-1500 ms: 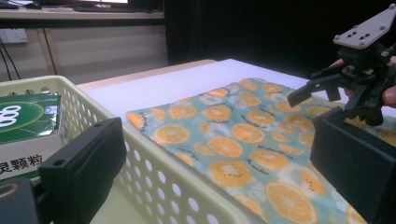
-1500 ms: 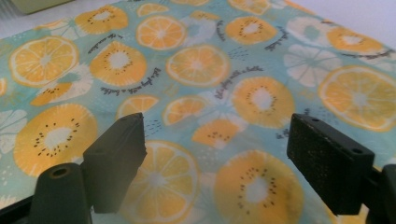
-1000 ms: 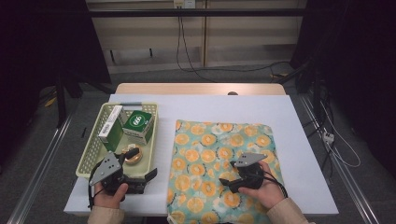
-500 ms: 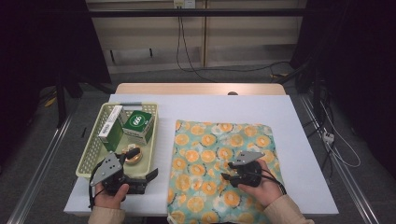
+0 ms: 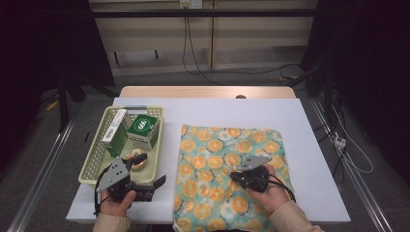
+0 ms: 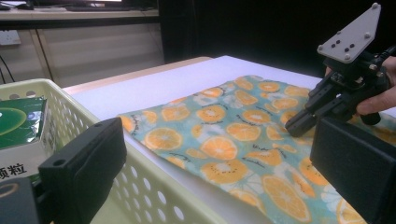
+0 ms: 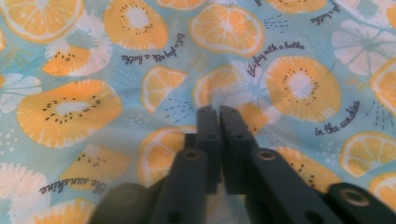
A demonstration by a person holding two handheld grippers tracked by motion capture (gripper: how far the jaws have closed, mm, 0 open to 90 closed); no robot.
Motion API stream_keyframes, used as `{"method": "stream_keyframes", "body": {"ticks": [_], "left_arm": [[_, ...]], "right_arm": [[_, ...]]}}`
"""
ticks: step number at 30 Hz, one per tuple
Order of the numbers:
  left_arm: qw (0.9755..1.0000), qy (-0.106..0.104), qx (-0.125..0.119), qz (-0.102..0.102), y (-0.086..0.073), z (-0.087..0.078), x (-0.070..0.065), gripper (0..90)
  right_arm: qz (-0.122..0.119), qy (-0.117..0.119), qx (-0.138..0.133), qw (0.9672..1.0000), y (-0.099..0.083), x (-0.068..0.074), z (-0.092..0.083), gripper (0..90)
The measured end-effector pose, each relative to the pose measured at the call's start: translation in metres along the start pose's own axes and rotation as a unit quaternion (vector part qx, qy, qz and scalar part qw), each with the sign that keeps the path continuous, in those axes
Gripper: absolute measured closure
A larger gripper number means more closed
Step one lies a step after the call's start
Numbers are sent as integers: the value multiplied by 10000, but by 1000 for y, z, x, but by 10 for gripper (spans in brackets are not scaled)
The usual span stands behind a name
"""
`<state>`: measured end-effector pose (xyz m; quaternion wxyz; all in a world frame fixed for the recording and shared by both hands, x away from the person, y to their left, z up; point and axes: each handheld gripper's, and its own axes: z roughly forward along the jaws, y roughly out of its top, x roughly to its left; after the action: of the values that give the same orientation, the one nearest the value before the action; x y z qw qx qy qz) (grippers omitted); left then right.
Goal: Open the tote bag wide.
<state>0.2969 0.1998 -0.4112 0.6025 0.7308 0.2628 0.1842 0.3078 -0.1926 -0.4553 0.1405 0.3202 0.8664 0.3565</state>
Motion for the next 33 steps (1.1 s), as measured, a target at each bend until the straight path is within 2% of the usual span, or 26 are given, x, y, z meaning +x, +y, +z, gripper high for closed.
{"method": "stream_keyframes", "body": {"ticks": [4,7,11,14,16,18,19,20,21,22,23,24,28,29,30,33], "left_arm": [[10000,3,26,8,0,0,0,32],[10000,-6,38,26,0,0,-1,33],[10000,6,-14,30,1,-1,-1,33],[10000,7,-14,34,1,-2,-1,33],[10000,-5,-3,44,2,-2,-1,33],[10000,7,25,77,2,-4,-2,34],[10000,-10,27,84,3,-4,-3,34],[10000,-24,28,83,2,-4,-3,34],[10000,-13,31,88,2,-4,-3,34],[10000,-16,32,61,2,-4,-3,34],[10000,-17,32,51,2,-4,-3,34],[10000,-16,37,50,1,-3,-3,35],[9999,-41,29,93,3,-2,-5,34],[9999,-58,25,84,3,-2,-6,34],[9999,-67,26,93,3,-1,-6,34],[10000,-69,26,58,3,-1,-5,34]], "right_arm": [[-48,13,4,10000,1,-1,0,900],[45,61,-24,10000,2,-3,0,900],[254,4,-181,9995,6,-16,3,900],[265,-54,-187,9995,9,-23,4,900],[397,-55,-255,9989,12,-31,5,900],[505,74,-259,9984,15,-36,5,900],[547,66,-326,9979,15,-35,4,900],[494,117,-340,9981,15,-34,2,900],[495,303,-313,9978,15,-31,2,900],[473,328,-394,9976,15,-29,0,880],[422,265,-444,9978,15,-27,-1,746],[396,286,-413,9980,16,-26,-1,688],[376,70,-284,9989,20,-31,6,491],[363,42,-260,9990,21,-32,8,492],[388,111,-254,9989,21,-33,11,469],[266,21,-3,9996,20,-33,22,506]]}}
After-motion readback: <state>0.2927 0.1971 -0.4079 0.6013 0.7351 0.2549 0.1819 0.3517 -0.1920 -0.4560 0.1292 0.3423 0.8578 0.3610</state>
